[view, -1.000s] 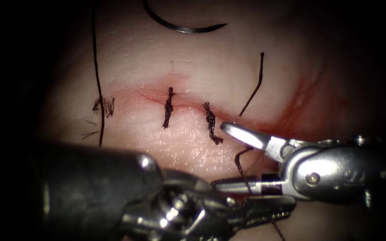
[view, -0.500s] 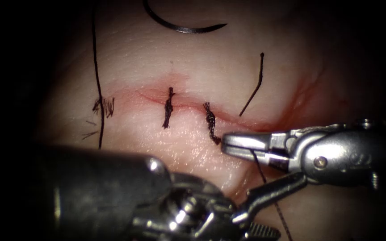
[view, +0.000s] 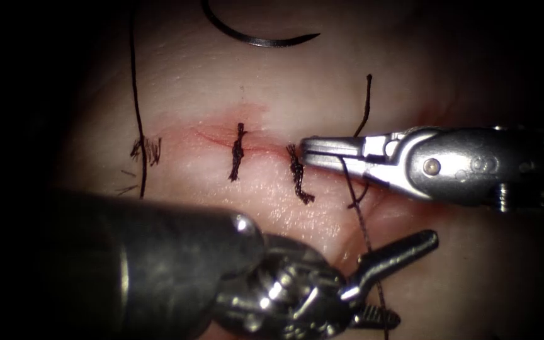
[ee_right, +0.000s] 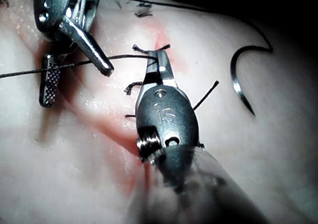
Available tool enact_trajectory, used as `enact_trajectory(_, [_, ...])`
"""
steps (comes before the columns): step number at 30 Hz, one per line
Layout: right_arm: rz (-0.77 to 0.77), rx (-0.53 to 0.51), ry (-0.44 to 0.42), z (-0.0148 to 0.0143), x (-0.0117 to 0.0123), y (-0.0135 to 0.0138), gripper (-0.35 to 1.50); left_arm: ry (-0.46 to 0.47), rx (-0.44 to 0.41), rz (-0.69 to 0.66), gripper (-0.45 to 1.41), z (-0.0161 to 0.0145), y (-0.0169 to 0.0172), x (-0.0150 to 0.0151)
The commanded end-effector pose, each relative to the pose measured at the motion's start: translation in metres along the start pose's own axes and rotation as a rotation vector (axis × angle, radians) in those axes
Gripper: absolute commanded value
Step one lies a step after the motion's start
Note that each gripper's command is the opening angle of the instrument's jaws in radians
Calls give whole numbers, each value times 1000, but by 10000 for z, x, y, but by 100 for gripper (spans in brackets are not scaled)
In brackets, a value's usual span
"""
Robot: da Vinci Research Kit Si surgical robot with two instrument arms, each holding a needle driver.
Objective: Wound Closure
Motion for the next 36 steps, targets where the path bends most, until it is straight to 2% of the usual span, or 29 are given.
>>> enact_trajectory(1, [15, 1, 5, 9, -8, 9, -35, 0, 1, 7, 93, 4, 1, -2])
enact_trajectory(12, [49, 15, 15, 10, -20, 20, -35, -4, 0, 11, 76, -1, 6, 1])
enact_trajectory(20, [54, 15, 15, 11, -22, 21, -35, -13, 2, 16, 54, -5, 15, 12])
enact_trajectory(21, [54, 15, 15, 11, -22, 21, -35, -16, 3, 18, 37, -3, 17, 13])
enact_trajectory(22, [54, 15, 15, 11, -22, 21, -35, -16, 3, 18, 37, -3, 17, 13])
enact_trajectory(24, [54, 15, 15, 11, -22, 21, -35, -18, 4, 20, 22, -2, 19, 13])
enact_trajectory(26, [54, 15, 15, 11, -23, 21, -35, -20, 5, 21, -45, -1, 20, 14])
enact_trajectory(33, [63, 18, 15, 10, -23, 19, -35, -8, -1, 22, -45, -16, 20, 12])
enact_trajectory(36, [66, 24, 18, 5, -23, 15, -35, -27, 6, 17, -45, -41, 15, 8])
